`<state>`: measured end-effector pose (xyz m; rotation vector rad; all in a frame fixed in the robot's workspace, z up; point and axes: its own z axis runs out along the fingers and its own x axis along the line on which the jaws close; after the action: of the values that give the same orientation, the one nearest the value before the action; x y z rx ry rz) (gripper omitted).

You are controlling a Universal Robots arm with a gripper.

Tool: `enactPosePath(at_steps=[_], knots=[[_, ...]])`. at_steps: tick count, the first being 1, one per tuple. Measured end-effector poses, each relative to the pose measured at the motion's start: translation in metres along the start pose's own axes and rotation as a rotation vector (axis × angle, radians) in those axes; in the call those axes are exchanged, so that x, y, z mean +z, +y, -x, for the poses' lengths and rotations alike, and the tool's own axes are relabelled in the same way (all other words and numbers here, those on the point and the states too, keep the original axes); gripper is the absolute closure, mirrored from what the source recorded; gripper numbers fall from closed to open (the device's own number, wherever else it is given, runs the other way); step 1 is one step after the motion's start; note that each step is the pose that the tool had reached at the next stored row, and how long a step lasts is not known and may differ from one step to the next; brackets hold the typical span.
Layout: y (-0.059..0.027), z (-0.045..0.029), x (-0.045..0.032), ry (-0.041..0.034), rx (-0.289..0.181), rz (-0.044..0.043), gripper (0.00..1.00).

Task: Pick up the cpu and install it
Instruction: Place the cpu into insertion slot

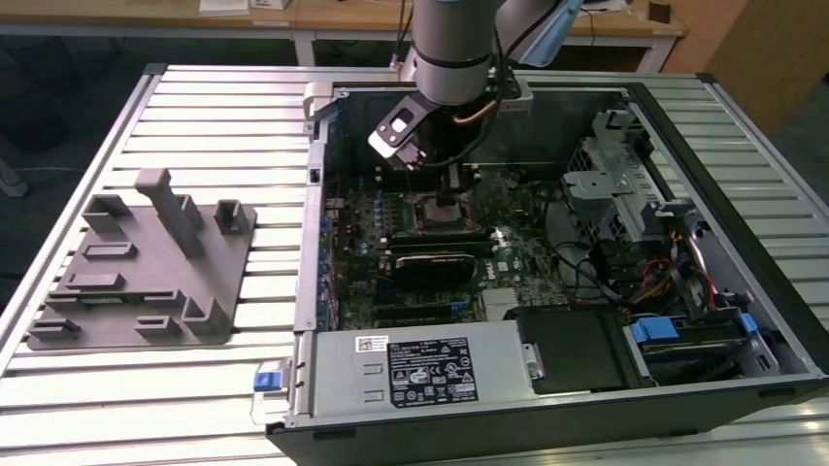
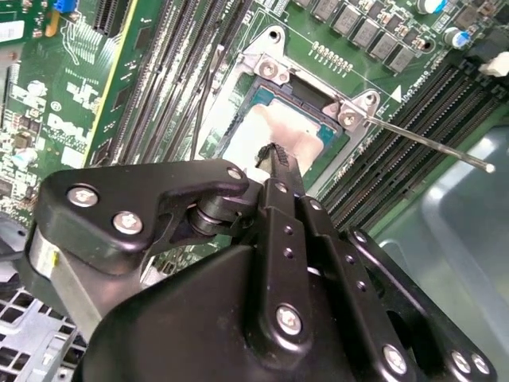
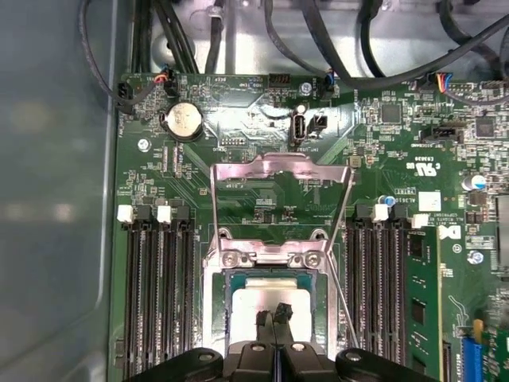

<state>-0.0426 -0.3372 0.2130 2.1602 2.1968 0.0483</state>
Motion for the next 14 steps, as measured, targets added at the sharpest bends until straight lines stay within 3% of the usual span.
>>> enactPosePath(at_steps=[14], knots=[[0.0014, 0.0003, -0.0208, 0.0001, 0.0, 0.0015, 0.89]])
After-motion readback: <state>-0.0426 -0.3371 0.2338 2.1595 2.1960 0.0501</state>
